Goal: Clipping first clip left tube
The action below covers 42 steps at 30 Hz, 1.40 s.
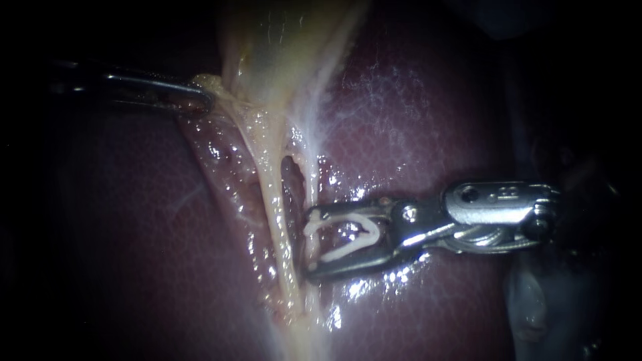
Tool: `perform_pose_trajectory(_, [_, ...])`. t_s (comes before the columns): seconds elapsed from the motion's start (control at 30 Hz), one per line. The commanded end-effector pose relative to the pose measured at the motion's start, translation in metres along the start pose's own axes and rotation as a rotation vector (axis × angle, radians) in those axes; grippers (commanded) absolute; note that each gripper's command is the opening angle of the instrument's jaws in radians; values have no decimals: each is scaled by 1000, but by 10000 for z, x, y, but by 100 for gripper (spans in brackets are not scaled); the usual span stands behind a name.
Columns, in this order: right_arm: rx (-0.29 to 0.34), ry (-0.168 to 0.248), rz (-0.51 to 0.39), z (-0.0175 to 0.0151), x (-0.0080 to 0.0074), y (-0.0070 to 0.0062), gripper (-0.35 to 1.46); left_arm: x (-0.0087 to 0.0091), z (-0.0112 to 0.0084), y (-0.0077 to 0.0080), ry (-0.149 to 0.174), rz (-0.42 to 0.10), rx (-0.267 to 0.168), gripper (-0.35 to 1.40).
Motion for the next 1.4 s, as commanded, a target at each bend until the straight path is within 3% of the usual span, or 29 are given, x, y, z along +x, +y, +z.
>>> perform_pose_trajectory(0.03, [3, -1, 3, 1, -3, 1, 49, 0, 0, 0, 0, 0, 0, -35])
perform_pose_trajectory(0.4, [22, -7, 51, 18, -27, 14, 48, 0, 0, 0, 0, 0, 0, -35])
perform_pose_trajectory(0.87, [70, -27, 155, 48, -86, 62, 49, 1, 0, 0, 0, 0, 0, -35])
perform_pose_trajectory(1.4, [225, 33, 248, 66, -93, 70, 49, 2, 0, 0, 0, 1, -1, -35])
